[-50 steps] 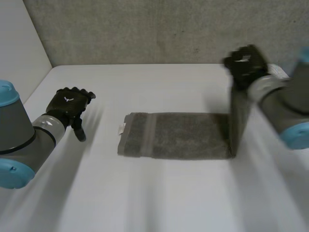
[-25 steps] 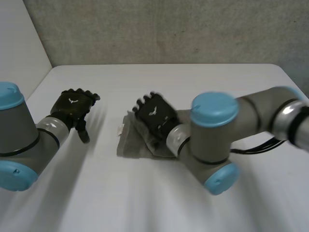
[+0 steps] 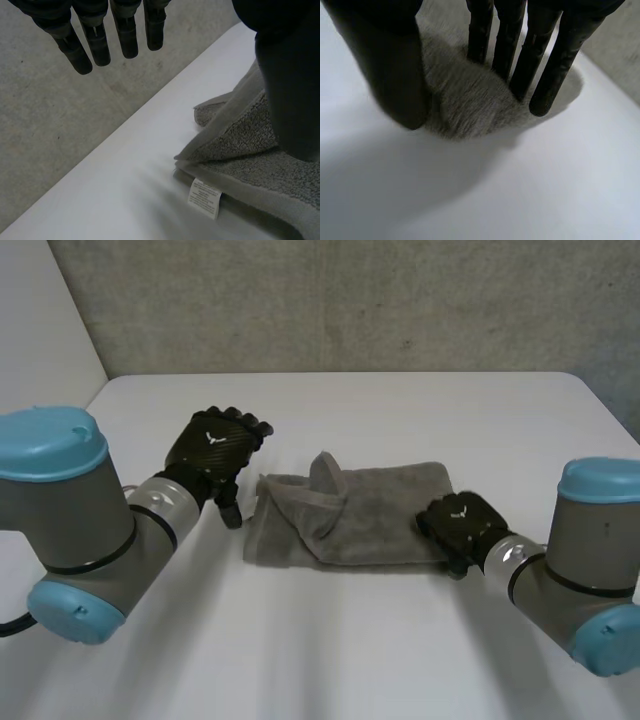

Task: Fold the towel.

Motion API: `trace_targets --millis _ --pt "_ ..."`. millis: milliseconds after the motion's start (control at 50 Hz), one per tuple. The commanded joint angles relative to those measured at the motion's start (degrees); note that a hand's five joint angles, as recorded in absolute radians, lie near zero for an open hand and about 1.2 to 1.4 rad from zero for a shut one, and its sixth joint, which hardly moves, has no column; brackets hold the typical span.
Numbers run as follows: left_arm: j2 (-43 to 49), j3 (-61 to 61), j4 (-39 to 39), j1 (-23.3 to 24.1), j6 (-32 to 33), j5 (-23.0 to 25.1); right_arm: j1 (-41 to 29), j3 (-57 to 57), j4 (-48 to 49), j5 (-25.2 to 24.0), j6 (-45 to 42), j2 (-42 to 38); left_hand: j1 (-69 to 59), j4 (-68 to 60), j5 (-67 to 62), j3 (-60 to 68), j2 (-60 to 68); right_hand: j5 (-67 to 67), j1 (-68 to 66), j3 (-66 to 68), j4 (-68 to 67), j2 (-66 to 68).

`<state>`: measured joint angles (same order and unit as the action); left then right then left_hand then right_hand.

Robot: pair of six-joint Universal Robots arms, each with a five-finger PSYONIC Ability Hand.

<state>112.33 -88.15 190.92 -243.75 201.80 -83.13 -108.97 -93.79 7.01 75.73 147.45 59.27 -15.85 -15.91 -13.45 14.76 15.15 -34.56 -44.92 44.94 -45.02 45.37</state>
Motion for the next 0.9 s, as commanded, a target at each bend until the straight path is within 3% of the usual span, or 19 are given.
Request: trace_targets --millis 20,80,320,440,540,580,740,900 --pt "1.5 0.6 2.8 3.1 -0.7 0.2 1.3 1.9 0.6 0.6 0.1 -2.1 3.5 3.5 11.0 -2.4 -2.7 -28.7 -28.3 28.3 -28.2 27.9" --pt "2.8 2.4 5.2 5.6 -2.5 0.8 1.3 1.2 0.7 0.7 0.5 0.5 3.3 3.3 10.9 -2.2 -2.6 -35.0 -34.6 34.6 -34.5 34.2" --pt "15.1 18.2 3.8 14.0 -15.4 4.0 0.7 -0.9 0.7 0.6 0.7 1.2 1.1 1.2 8.7 0.0 -0.4 -35.0 -34.6 34.6 -34.5 34.2" --pt "21.8 24.5 1.8 15.0 -15.5 2.5 0.2 -1.0 0.8 0.5 0.7 1.3 1.1 1.2 8.7 0.0 -0.4 -35.0 -34.6 34.6 -34.5 34.2" --pt "27.7 30.6 -1.7 15.0 -15.2 -2.3 0.3 -1.0 0.6 0.6 0.6 1.6 0.6 0.6 8.2 0.5 0.1 -35.0 -34.6 34.6 -34.5 34.2" --pt "30.1 33.4 -4.2 15.0 -13.9 -7.5 1.1 -1.2 0.6 0.6 0.3 1.9 0.4 0.5 8.0 0.7 0.3 -35.0 -34.6 34.6 -34.5 34.2" --pt "28.7 28.5 -6.5 13.7 -5.5 -18.0 1.7 -0.3 0.0 0.1 -0.8 3.3 1.1 1.1 8.7 0.0 -0.4 -35.2 -34.8 34.8 -34.7 34.3" --pt "20.5 16.7 -2.3 13.7 -4.5 -19.0 3.4 0.6 -0.2 0.1 -5.8 3.8 1.1 1.2 8.7 0.0 -0.4 -35.2 -34.8 34.8 -34.7 34.3"
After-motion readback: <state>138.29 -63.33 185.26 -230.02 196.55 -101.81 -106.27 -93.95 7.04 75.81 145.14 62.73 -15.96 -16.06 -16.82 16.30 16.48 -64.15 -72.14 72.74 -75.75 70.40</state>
